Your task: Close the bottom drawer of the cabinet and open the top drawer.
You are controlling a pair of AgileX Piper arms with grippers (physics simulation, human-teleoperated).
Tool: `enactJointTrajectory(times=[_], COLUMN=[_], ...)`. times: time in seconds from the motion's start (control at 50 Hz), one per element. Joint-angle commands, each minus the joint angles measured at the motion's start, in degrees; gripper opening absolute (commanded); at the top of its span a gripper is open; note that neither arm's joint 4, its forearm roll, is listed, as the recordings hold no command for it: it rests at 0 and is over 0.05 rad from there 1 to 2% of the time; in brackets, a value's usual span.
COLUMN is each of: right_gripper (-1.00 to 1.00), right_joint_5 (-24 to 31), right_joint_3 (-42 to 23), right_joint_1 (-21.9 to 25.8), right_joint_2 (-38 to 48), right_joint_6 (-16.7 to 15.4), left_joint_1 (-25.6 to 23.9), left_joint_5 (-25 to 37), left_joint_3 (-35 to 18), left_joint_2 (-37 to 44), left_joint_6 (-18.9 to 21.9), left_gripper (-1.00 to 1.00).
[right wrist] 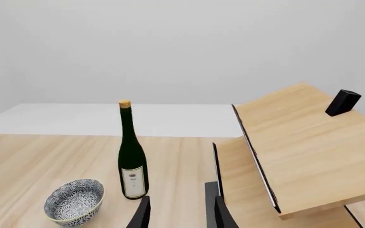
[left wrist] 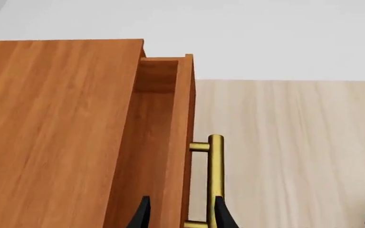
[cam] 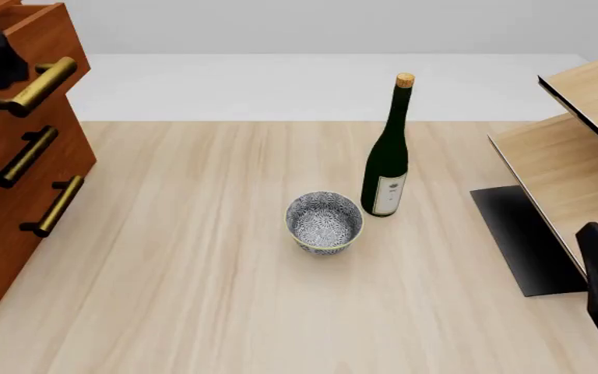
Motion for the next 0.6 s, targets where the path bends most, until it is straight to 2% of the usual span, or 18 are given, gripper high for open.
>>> enactJointTrajectory(times=[0.02,0.6], right_gripper=[1.00,1.00], right_joint_5=[0.0,0.0], right_joint_3=[0.0,-0.1], right_joint_1=[0.0,-0.1], right_joint_2=[0.0,0.0], right_joint_6=[0.0,0.0], left_joint_1=[-0.2,-6.0], left_joint_5=[-1.1,-0.4], left_joint_3=[1.3,1.9], left_joint_2=[1.0,2.2], left_joint_6=[-1.2,-5.7], left_gripper=[1.00,1.00])
